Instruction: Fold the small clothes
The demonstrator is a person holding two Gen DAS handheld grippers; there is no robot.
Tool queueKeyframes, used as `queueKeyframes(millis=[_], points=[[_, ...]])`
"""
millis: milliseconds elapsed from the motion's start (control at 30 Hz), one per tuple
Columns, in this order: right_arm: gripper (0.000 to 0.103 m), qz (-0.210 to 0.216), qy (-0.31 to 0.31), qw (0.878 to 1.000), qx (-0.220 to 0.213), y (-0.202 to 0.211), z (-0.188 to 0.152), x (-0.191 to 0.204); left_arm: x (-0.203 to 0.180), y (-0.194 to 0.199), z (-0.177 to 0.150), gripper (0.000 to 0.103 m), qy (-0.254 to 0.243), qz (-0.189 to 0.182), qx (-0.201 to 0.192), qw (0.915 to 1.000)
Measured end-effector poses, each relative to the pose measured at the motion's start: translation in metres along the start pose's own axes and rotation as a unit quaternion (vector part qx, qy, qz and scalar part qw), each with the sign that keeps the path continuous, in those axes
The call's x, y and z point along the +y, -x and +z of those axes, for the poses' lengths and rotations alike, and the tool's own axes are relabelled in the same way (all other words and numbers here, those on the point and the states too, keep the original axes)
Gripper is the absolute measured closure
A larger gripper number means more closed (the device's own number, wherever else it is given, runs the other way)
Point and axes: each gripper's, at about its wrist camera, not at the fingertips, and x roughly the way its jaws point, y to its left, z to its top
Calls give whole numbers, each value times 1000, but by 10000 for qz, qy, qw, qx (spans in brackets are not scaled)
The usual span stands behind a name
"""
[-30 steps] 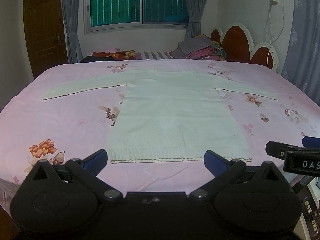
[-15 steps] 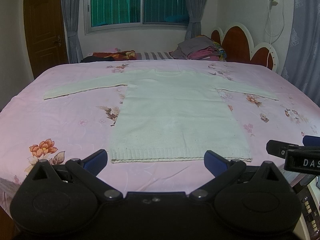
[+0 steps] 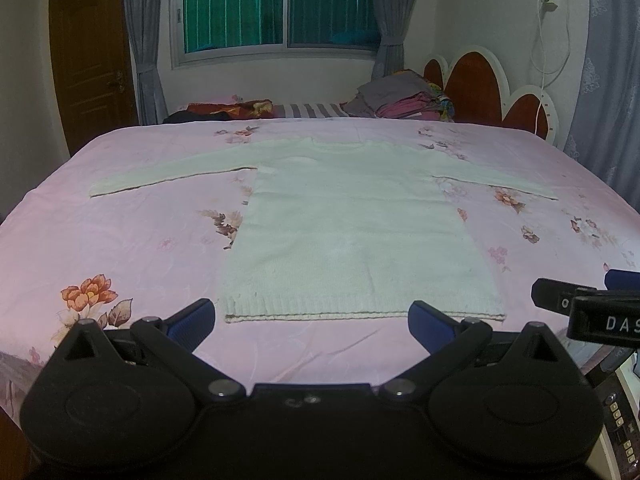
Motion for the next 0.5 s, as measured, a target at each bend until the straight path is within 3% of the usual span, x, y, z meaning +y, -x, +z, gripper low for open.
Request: queueKeyframes(millis=[500], points=[[0, 5, 0, 10000, 8, 0, 0, 1, 1, 1, -2, 1, 13, -4, -5, 10000]])
